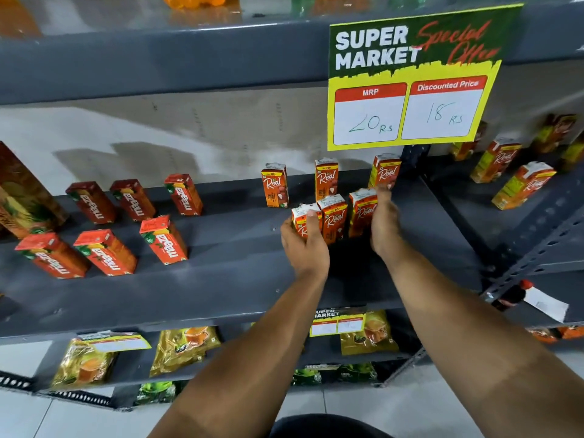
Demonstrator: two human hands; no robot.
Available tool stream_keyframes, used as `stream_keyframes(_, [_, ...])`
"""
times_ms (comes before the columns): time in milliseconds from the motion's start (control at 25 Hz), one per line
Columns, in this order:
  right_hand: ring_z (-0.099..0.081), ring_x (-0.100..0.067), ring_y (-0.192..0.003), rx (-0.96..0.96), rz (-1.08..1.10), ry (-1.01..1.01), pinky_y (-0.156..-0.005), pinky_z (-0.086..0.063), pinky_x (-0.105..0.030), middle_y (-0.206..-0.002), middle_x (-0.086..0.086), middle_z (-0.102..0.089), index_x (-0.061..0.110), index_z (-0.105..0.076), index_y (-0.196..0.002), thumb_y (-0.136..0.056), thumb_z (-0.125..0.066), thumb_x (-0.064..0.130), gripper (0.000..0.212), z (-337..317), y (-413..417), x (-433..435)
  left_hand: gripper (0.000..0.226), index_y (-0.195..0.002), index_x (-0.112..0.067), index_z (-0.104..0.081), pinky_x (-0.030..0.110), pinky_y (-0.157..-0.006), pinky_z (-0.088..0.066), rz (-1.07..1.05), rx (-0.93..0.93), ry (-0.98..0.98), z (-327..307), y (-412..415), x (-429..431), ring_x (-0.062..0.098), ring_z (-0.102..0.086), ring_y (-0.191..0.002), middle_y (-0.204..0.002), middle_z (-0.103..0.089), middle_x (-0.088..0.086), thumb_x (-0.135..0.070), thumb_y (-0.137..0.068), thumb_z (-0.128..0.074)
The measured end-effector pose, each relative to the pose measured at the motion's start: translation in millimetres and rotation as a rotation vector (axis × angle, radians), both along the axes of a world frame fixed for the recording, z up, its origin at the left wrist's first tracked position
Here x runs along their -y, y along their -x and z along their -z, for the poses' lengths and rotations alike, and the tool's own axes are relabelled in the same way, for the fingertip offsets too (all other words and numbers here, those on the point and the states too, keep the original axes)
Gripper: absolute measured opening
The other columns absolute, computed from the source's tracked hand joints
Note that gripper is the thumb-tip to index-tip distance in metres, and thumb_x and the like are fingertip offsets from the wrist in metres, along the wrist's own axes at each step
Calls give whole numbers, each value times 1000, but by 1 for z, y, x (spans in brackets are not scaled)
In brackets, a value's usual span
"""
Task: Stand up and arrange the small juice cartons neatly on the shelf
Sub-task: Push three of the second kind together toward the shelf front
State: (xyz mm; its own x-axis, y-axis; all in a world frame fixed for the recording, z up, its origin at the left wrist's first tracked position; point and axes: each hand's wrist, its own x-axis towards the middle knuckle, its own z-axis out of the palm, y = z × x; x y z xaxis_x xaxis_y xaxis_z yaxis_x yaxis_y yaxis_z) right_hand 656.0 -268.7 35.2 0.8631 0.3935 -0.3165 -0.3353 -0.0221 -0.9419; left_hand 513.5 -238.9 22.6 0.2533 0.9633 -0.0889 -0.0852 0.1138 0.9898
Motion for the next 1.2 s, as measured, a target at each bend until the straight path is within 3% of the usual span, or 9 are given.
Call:
stream_keyframes(120, [-65, -12, -76, 20, -29, -24, -62, -45, -30, -80, 6, -69, 26, -66, -87, -87, -47, 58, 37, 3, 9, -3, 33, -117, -32, -45, 15, -69, -44, 8, -21, -36, 2, -5, -1, 14, -57, -104, -124, -51, 1, -54, -91, -47])
stream_keyframes(240, [-66, -11, -75, 36, -41, -51, -60, -44, -29, -84, 7, -66, 31, -59, -85, -88, -44, 61, 34, 3, 17, 0, 36, -115, -28, -47, 14, -69, -46, 40, -37, -57, 4, -5, -8, 18, -60, -105, -123, -54, 3, -55, -91, -46])
stream_keyframes(320, [-69, -6, -70, 46, -42, -93, -58, -47, -26, -85, 8, -68, 32, -56, -88, -86, -44, 63, 33, 7, 22, 6, 49, -120, -22, -48, 23, -78, -51, 78, -45, -39, 4, -5, -14, 19, -60, -107, -123, -56, 6, -58, -86, -45])
stream_keyframes(440, [-68, -14, -92, 106, -83, -104, -73, -52, -34, -106, -1, -66, 34, -56, -103, -81, -41, 70, 45, 18, 28, 16, 53, -117, -24, -46, 45, -94, -50, 141, -46, 26, 2, -3, -21, 20, -60, -108, -122, -58, 8, -60, -79, -46])
stream_keyframes(560, [-59, -23, -110, 137, -20, -92, -96, -47, -47, -125, -7, -59, 29, -52, -125, -80, -35, 75, 66, 23, 32, 21, 39, -112, -28, -44, 42, -92, -50, 172, -54, 39, 2, 0, -23, 19, -60, -106, -121, -59, 9, -57, -85, -46])
stream_keyframes(680, [-62, -21, -104, 205, 61, -119, -92, -51, -45, -118, -7, -61, 30, -50, -118, -84, -31, 72, 58, 13, 31, 18, 36, -113, -26, -43, 39, -89, -50, 138, -65, 18, 2, 0, -19, 19, -58, -107, -123, -56, 10, -54, -90, -45])
stream_keyframes(840, [-63, -22, -99, 280, 44, -122, -82, -53, -40, -111, -10, -63, 20, -53, -117, -86, -31, 65, 58, 16, 26, 16, 50, -119, -22, -42, 49, -96, -49, 108, -74, -4, 0, -4, -14, 23, -57, -111, -125, -54, 11, -58, -85, -42])
stream_keyframes(1000, [-63, -11, -86, 279, 29, -120, -67, -47, -29, -94, 4, -62, 32, -56, -94, -83, -37, 63, 38, 19, 27, 11, 51, -119, -21, -41, 48, -96, -48, 90, -84, -24, 0, -6, -13, 22, -57, -111, -125, -54, 12, -59, -85, -41])
stream_keyframes(1200, [-67, -23, -86, 193, 17, -149, -69, -49, -34, -87, -3, -67, 27, -58, -83, -81, -43, 58, 35, 22, 15, 10, 54, -117, -24, -40, 44, -91, -52, 106, -57, 0, 2, -8, -14, 22, -58, -110, -125, -53, 11, -62, -80, -41])
